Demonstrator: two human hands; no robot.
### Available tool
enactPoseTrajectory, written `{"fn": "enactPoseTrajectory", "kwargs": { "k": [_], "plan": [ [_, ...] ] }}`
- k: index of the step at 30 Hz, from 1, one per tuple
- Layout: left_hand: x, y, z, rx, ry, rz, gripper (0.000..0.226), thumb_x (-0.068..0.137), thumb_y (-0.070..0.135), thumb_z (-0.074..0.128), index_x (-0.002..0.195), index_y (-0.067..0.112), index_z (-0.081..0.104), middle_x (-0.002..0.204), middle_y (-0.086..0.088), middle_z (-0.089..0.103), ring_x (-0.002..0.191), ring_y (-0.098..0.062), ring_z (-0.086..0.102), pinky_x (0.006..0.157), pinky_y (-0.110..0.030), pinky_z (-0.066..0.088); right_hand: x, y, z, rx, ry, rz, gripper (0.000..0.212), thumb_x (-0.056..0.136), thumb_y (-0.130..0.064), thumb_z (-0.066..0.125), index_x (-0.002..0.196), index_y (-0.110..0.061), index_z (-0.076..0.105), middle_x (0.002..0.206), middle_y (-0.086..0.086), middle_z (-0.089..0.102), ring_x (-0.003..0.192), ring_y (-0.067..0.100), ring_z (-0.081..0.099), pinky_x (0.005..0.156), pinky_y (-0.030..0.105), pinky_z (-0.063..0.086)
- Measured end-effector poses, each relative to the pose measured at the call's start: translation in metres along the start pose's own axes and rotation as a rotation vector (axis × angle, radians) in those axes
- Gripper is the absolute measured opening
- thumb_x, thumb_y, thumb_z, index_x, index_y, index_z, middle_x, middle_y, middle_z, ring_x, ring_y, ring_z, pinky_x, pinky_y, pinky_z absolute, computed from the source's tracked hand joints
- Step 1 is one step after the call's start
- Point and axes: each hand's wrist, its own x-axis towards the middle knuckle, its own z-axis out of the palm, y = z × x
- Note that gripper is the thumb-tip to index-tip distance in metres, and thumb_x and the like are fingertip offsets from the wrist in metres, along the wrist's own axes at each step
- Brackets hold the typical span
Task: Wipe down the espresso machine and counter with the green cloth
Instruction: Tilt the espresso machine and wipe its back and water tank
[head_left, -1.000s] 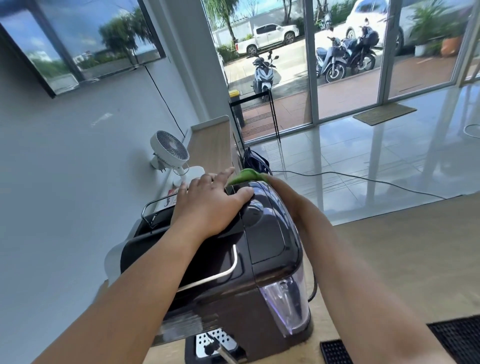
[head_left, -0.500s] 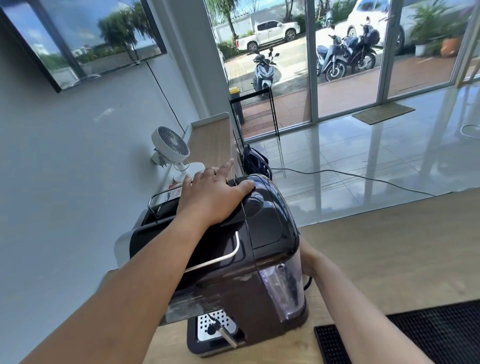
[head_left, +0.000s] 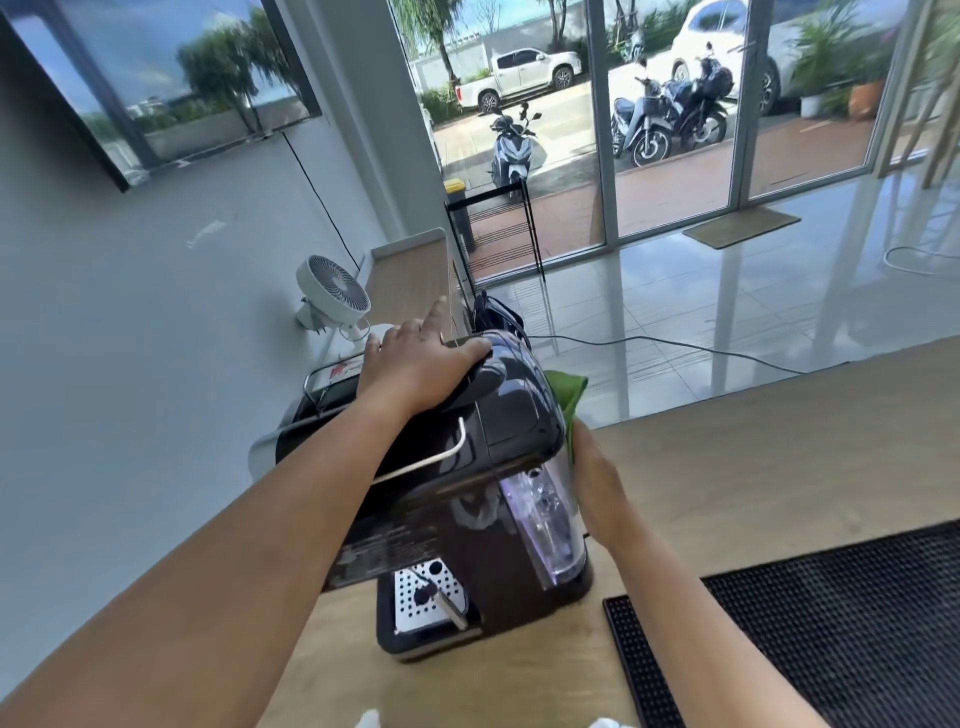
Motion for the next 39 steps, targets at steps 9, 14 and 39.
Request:
{"fn": "enactPoseTrajectory", "kwargs": {
  "k": [9, 14, 39],
  "plan": [
    [-0.007, -0.005, -0.005, -0.04, -0.076, 0.073, 0.096, 0.078, 0.084, 0.013, 0.154, 0.027, 0.002, 0.162, -0.007, 0.009, 0.149, -0.025, 0.004, 0.119, -0.05, -0.003, -0.045, 0.091, -0.001, -0.083, 0.278, 0.111, 0.049, 0.091, -0.069, 0.029, 0.122, -0.042, 0.055, 0.137, -0.018, 0.051, 0.131, 0.004, 0.041, 0.117, 0.028, 0.021],
    [-0.022, -0.022, -0.012, -0.028, -0.119, 0.108, 0.087, 0.083, 0.08, 0.016, 0.154, 0.031, 0.005, 0.162, -0.005, 0.004, 0.149, -0.024, -0.003, 0.118, -0.05, -0.004, -0.076, 0.117, 0.039, -0.065, 0.635, 0.211, 0.062, 0.098, -0.054, 0.036, 0.138, -0.009, 0.048, 0.132, 0.008, 0.051, 0.123, 0.023, 0.044, 0.11, 0.044, 0.031],
    [-0.042, -0.057, -0.006, -0.013, -0.052, 0.042, 0.082, 0.083, 0.08, 0.009, 0.153, 0.037, 0.006, 0.162, -0.003, -0.002, 0.149, -0.02, -0.005, 0.12, -0.047, -0.002, -0.049, 0.075, -0.008, -2.138, -0.319, -1.496, 0.065, 0.089, -0.013, 0.036, 0.153, -0.016, 0.026, 0.14, -0.01, 0.056, 0.107, 0.006, 0.063, 0.123, 0.042, 0.004]
  ]
}}
